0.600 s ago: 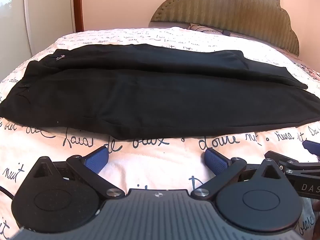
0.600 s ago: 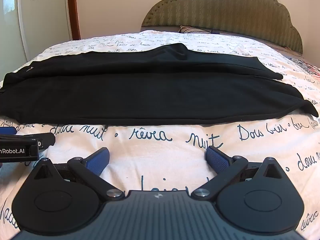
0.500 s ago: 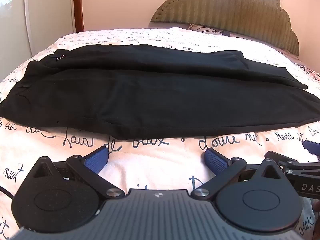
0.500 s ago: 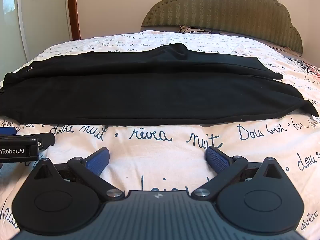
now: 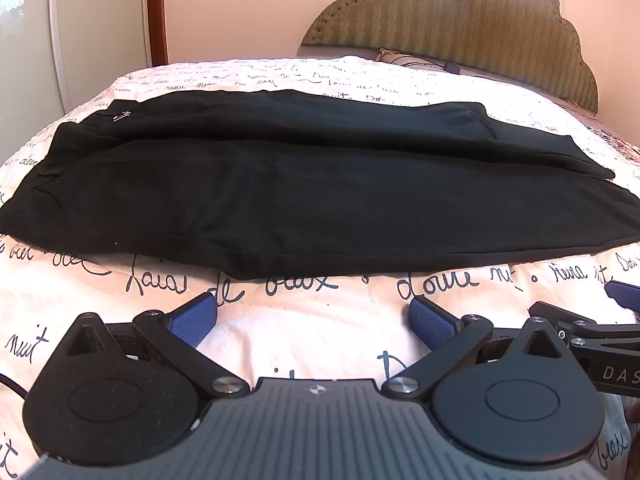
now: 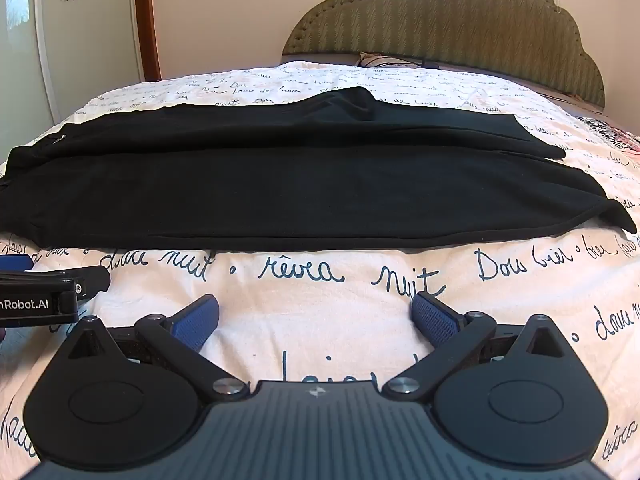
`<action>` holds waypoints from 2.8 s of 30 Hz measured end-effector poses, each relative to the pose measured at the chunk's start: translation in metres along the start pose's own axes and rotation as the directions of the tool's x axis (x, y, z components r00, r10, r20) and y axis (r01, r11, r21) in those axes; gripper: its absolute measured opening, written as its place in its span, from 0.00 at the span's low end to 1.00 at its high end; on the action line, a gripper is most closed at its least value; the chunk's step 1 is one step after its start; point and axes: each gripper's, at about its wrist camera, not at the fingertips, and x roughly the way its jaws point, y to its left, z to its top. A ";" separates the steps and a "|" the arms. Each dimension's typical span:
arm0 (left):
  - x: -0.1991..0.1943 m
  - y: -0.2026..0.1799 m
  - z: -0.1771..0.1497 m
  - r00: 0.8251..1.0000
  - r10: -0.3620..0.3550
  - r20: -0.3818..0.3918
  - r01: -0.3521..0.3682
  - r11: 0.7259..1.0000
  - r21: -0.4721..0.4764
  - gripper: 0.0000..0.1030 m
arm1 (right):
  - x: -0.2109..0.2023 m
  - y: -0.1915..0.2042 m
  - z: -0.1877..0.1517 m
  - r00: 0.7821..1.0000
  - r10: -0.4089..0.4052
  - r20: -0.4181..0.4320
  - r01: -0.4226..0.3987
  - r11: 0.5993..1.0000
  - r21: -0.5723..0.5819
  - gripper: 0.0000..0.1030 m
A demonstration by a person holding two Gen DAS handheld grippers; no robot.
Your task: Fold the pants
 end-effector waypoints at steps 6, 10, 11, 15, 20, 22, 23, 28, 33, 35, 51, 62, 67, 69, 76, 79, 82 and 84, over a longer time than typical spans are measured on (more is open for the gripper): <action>0.000 0.000 0.000 1.000 0.000 0.001 0.000 1.000 0.000 1.00 | 0.000 0.000 0.000 1.000 0.000 0.001 0.000 1.000 0.000 1.00; 0.000 0.000 0.000 1.000 0.000 0.002 0.000 1.000 -0.001 1.00 | 0.000 0.000 0.000 1.000 0.000 0.001 0.000 1.000 0.000 1.00; 0.000 0.000 0.000 1.000 0.000 0.002 0.000 1.000 -0.001 1.00 | 0.000 0.000 0.000 1.000 0.000 0.001 0.000 1.000 0.000 1.00; 0.000 0.000 0.000 1.000 0.000 0.002 0.000 1.000 -0.001 1.00 | 0.000 0.000 0.000 1.000 0.000 0.001 0.000 1.000 0.000 1.00; -0.003 0.000 0.004 1.000 0.006 0.003 -0.006 1.000 0.003 1.00 | 0.000 0.000 0.000 1.000 0.000 0.001 0.000 1.000 0.000 1.00; -0.002 -0.001 0.004 1.000 0.007 0.003 -0.007 1.000 0.004 1.00 | 0.000 0.000 0.000 1.000 0.000 0.002 0.000 1.000 0.000 1.00; -0.002 -0.001 0.005 1.000 0.007 0.003 -0.007 1.000 0.004 1.00 | 0.000 0.000 0.000 1.000 0.000 0.002 0.000 1.000 0.001 1.00; -0.003 -0.001 0.004 1.000 0.007 0.004 -0.007 1.000 0.005 1.00 | 0.000 0.000 -0.001 1.000 0.001 0.002 -0.001 1.000 0.001 1.00; -0.003 -0.001 0.003 1.000 0.007 0.005 -0.007 1.000 0.005 1.00 | 0.000 -0.001 -0.001 1.000 0.001 0.002 -0.001 1.000 0.001 1.00; -0.003 -0.001 0.003 1.000 0.007 0.006 -0.007 1.000 0.005 1.00 | 0.000 -0.001 -0.001 1.000 0.001 0.002 -0.001 1.000 0.001 1.00; -0.003 -0.001 0.002 1.000 0.008 0.008 -0.008 1.000 0.005 1.00 | 0.000 -0.002 0.000 1.000 0.002 0.003 -0.002 1.000 0.002 1.00; -0.004 -0.004 0.002 1.000 0.012 0.008 -0.012 1.000 0.009 1.00 | 0.000 -0.001 -0.001 1.000 0.002 0.003 -0.002 1.000 0.003 1.00; -0.007 -0.001 0.004 1.000 0.021 0.006 -0.022 1.000 0.011 1.00 | -0.001 -0.001 -0.001 1.000 0.002 0.003 -0.002 1.000 0.003 1.00; -0.007 -0.001 0.004 1.000 0.022 0.009 -0.022 1.000 0.013 1.00 | -0.001 -0.001 -0.001 1.000 0.003 0.003 -0.003 1.000 0.003 1.00; -0.008 0.002 0.001 1.000 0.022 0.018 -0.022 1.000 0.015 1.00 | -0.001 -0.001 -0.001 1.000 0.003 0.003 -0.003 1.000 0.003 1.00; -0.012 0.004 0.002 1.000 0.014 0.006 -0.014 1.000 0.027 1.00 | -0.001 -0.002 0.000 1.000 0.013 -0.002 -0.013 1.000 0.002 1.00; -0.014 0.015 0.006 0.999 -0.030 -0.029 0.031 0.999 0.035 1.00 | -0.002 -0.008 0.004 0.999 0.049 -0.014 -0.049 0.999 0.000 1.00; -0.020 0.026 0.013 0.997 -0.056 -0.050 0.058 0.997 0.049 1.00 | -0.008 -0.019 0.010 0.995 0.091 -0.034 -0.091 0.996 -0.016 1.00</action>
